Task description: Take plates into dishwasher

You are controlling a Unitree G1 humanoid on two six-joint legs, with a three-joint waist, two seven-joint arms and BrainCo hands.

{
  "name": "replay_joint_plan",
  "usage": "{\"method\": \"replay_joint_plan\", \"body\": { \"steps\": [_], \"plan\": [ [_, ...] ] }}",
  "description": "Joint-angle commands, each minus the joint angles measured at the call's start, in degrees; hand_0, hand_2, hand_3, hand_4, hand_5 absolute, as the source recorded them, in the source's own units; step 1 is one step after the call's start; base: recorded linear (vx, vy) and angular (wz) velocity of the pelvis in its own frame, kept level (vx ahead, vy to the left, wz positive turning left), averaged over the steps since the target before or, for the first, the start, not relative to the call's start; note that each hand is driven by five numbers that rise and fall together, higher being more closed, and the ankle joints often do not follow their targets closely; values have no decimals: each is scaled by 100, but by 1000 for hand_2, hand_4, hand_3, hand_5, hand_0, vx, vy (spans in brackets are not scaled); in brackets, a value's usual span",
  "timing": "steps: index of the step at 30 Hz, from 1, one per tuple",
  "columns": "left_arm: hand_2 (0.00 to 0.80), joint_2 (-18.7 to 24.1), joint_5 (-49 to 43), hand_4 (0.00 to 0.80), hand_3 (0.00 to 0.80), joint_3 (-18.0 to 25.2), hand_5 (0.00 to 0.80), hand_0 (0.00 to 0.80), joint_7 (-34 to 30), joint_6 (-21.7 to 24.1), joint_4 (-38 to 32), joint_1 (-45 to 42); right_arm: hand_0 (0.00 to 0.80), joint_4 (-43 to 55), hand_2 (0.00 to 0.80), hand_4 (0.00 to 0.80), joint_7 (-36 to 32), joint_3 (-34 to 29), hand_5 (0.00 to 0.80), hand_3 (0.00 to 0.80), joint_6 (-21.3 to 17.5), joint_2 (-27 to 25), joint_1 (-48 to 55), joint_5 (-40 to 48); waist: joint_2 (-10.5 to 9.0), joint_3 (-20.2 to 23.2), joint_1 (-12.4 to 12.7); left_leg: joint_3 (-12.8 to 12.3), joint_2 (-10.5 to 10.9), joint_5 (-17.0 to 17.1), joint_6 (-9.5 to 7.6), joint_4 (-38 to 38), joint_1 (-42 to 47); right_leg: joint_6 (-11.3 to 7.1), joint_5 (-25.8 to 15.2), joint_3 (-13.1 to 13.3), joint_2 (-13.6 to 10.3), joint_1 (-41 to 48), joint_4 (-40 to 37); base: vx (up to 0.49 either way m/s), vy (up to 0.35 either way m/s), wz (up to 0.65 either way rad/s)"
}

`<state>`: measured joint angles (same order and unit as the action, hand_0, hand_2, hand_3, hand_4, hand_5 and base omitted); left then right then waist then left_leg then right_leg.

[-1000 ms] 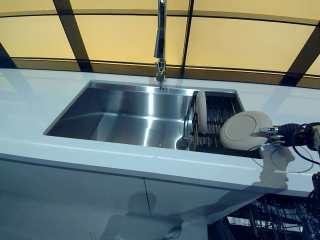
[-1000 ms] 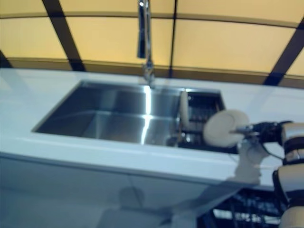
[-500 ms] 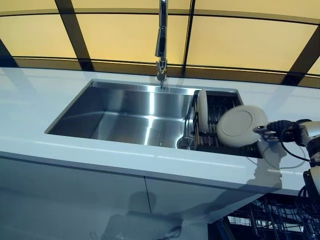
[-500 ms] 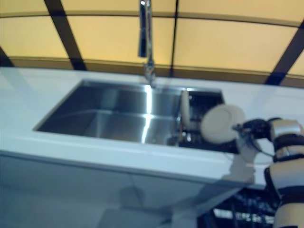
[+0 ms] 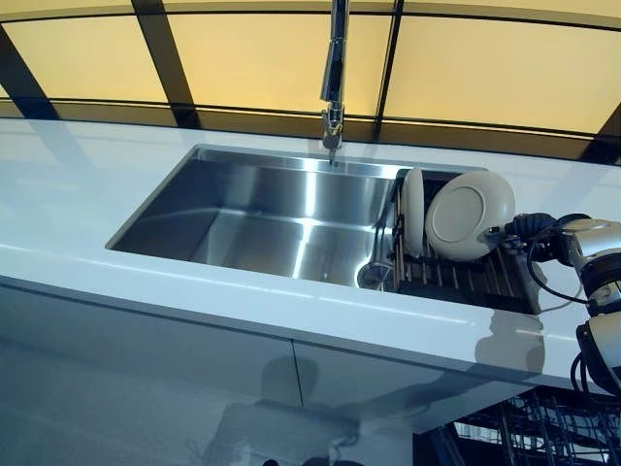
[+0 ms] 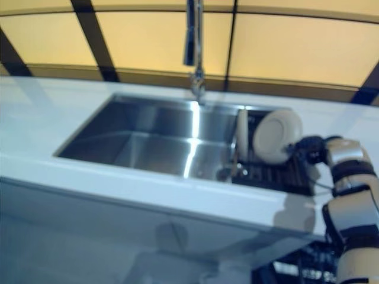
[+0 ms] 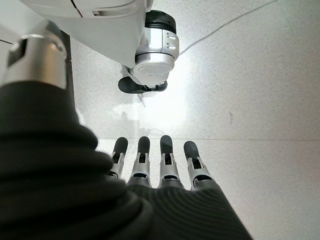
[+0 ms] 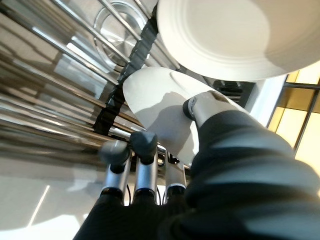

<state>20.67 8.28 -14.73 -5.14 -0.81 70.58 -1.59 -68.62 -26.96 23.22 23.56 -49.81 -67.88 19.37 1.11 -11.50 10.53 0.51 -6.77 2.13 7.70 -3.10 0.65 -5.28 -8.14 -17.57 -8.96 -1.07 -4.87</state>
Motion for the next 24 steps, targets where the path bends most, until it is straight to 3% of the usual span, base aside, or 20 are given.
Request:
{"method": "replay_joint_plan", "body": {
  "steps": [1, 6, 24],
  "plan": [
    [0, 82, 12, 0, 0, -333, 0, 0, 94, -22, 47, 151, 800, 225, 800, 800, 127, 424, 800, 800, -443, -16, -308, 259, -319, -207, 145, -66, 285, 245, -292, -190, -40, -118, 157, 279, -168, 307, 109, 8, 38, -2],
    [0, 81, -106, 0, 0, -321, 0, 0, 86, -137, 38, 156, 800, 509, 800, 800, 220, 343, 800, 800, -671, -44, -237, 344, -405, -41, 57, -175, 283, 178, -304, -190, 88, -133, 163, 347, -169, 391, 96, 16, 37, -4],
    [0, -12, -297, 0, 0, -245, 0, 0, 157, -310, 233, 209, 800, 1245, 800, 800, 620, 354, 800, 800, -669, -308, -305, 689, -730, 478, -281, -605, 202, 9, -352, -185, 471, -180, 160, 681, -121, 564, 37, 11, 37, -12]
  ]
}}
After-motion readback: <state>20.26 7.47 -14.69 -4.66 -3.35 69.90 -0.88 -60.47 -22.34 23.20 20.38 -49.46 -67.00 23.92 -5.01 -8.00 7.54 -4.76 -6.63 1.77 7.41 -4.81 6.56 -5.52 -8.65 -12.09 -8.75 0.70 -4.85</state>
